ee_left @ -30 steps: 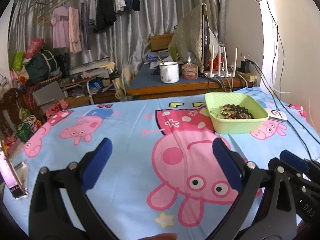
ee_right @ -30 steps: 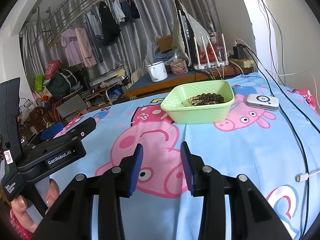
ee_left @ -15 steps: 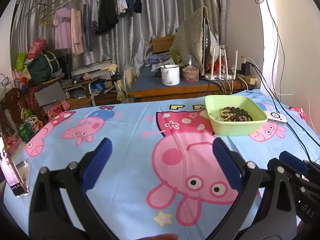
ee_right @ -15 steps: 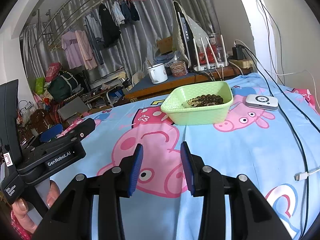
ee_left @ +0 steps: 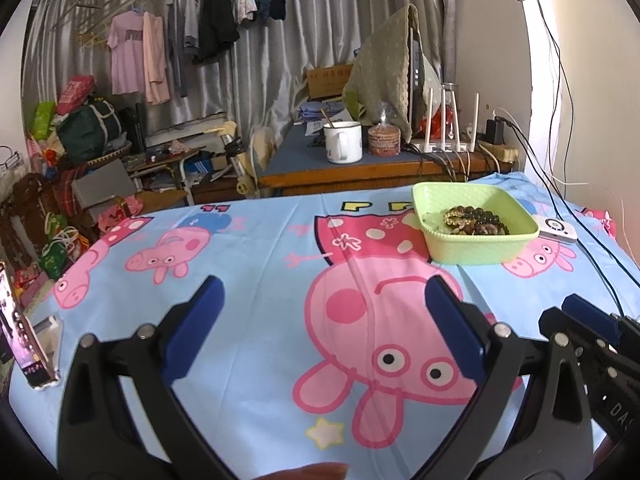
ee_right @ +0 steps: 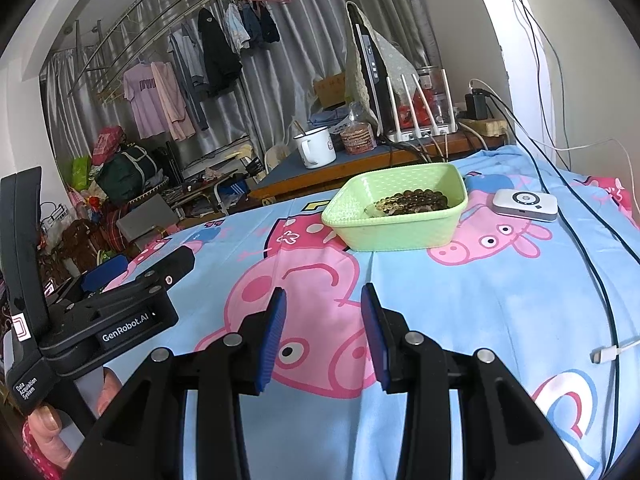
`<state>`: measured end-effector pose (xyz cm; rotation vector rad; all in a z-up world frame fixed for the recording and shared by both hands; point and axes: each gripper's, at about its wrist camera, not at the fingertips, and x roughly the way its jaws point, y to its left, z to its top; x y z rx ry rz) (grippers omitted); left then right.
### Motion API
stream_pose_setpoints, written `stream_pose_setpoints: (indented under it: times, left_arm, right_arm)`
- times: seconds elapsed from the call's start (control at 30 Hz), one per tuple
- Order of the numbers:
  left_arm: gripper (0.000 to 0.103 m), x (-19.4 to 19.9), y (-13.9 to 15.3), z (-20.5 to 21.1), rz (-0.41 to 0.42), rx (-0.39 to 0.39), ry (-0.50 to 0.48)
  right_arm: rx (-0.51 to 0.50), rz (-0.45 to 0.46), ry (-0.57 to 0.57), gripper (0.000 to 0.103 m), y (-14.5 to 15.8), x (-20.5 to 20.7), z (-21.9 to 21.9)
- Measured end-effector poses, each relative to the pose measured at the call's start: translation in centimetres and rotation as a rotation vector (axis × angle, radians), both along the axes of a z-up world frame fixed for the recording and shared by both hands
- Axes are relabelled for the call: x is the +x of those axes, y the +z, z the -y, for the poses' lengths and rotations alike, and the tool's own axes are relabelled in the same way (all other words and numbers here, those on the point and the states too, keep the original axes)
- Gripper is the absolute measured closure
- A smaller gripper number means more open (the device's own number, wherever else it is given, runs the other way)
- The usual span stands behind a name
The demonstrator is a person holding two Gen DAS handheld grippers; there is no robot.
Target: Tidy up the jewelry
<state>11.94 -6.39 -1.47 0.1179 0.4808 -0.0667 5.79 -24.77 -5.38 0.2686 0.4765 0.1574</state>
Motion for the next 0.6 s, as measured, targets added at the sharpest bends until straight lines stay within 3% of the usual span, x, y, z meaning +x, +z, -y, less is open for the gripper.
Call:
stream_pose_setpoints:
  times: [0.6]
  left_arm:
    - [0.007,0.6,-1.2,0.5,-0.038,0.006,-0.027]
  right_arm:
    - [0.019,-0.022,-0.003,0.097,-1.0,0.7,0.4]
